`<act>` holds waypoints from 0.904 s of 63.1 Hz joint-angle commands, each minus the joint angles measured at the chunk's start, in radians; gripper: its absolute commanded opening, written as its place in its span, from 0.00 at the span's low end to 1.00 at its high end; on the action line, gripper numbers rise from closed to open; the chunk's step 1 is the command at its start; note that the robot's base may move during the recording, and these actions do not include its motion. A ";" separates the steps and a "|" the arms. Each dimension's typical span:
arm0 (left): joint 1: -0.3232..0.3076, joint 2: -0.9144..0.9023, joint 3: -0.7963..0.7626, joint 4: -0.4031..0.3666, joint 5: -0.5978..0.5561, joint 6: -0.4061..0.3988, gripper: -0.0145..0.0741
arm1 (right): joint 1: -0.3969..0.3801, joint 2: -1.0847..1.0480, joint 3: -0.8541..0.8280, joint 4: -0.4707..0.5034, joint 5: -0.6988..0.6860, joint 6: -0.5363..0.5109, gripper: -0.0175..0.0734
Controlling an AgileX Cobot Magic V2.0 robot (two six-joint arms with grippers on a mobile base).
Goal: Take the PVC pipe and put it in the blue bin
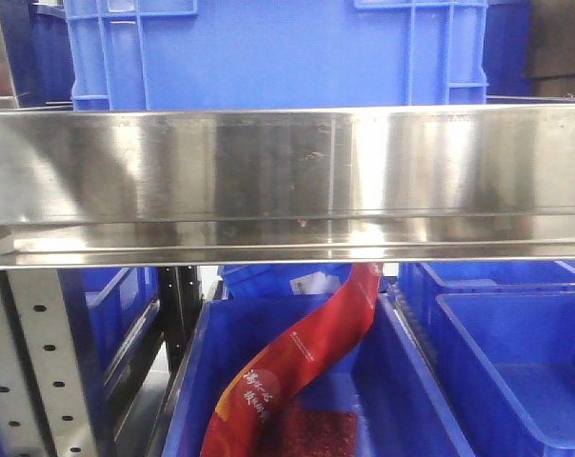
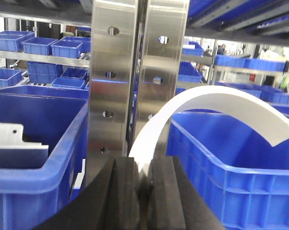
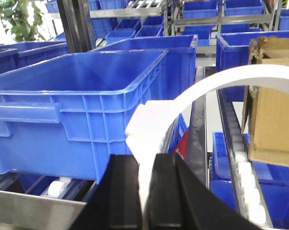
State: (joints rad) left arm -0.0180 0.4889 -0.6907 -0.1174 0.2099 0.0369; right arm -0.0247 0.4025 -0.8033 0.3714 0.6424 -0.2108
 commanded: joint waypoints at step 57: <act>-0.459 0.408 -0.271 0.019 -0.210 0.072 0.04 | -0.001 0.215 -0.152 0.323 -0.011 -0.269 0.02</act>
State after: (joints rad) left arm -0.4691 0.8652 -0.9102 -0.1067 0.0399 0.1060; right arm -0.0247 0.5996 -0.9272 0.6837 0.6444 -0.4633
